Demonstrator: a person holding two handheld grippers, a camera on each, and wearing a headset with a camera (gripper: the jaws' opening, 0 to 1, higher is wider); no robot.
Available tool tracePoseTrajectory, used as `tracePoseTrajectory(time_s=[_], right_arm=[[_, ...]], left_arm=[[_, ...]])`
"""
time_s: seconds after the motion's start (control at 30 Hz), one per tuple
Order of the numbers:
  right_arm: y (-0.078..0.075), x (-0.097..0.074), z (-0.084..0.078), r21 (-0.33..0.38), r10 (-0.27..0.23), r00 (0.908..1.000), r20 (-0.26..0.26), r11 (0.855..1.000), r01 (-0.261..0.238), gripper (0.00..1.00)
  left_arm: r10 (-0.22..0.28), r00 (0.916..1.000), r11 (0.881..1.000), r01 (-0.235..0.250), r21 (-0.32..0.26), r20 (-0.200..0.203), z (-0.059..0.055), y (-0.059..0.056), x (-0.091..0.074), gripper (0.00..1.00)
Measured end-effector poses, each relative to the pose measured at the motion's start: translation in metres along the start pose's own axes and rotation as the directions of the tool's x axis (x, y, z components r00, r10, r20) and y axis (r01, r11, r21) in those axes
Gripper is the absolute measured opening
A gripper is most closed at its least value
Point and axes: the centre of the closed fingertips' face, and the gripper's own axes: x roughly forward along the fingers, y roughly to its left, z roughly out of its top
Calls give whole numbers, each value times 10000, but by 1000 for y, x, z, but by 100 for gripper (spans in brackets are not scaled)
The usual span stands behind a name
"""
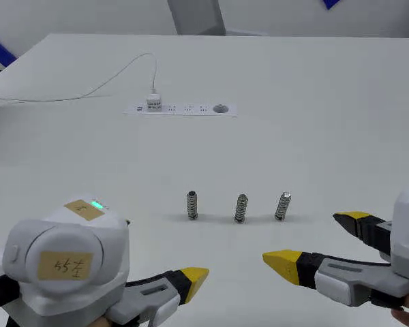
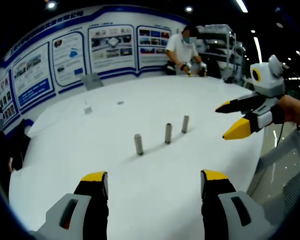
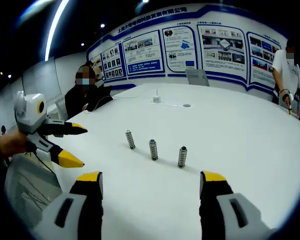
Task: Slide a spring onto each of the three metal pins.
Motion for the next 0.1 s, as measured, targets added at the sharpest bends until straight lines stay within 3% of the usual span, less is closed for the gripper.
tracePoseTrajectory(time_s=[0.1], right_arm=[[0,-2,-1,0,-26,10000,21,10000,26,81]], left_arm=[[-39,9999,9999,40,-100,113,1,-1,-2,78]])
